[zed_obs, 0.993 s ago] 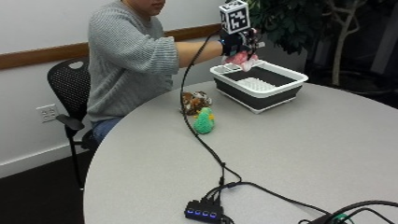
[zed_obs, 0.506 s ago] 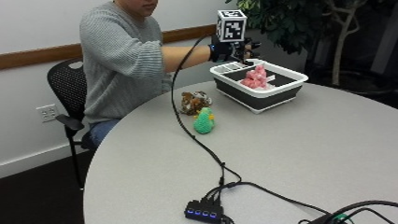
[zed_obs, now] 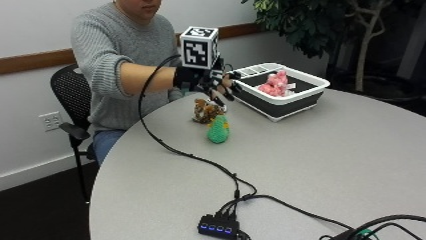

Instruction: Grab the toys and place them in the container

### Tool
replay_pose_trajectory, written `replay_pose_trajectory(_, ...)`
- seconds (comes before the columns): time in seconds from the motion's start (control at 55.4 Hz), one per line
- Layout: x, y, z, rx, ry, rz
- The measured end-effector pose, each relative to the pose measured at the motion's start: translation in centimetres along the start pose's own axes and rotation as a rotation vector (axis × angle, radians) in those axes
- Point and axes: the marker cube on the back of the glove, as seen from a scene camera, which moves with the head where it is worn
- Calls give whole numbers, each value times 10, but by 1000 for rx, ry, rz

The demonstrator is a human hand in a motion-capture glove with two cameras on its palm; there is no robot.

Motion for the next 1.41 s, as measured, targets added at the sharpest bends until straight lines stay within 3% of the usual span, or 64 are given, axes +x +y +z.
replay_pose_trajectory(0.126, 4, -3, 46, -98, -20, 24)
replay_pose_trajectory(0.343, -9, -8, 128, -192, 198, 35)
replay_pose_trajectory(0.686, -14, -10, 132, -116, 184, 22)
replay_pose_trajectory(0.813, -12, -13, 104, -6, 145, 10)
replay_pose_trajectory(0.993, -1, -20, -3, 197, 81, 27)
replay_pose_trajectory(1.12, 4, -15, -60, 256, 108, 15)
replay_pose_trajectory(1.282, -6, -18, -65, 237, 152, 13)
replay_pose_trajectory(1.409, -63, -44, -53, 194, 45, -66)
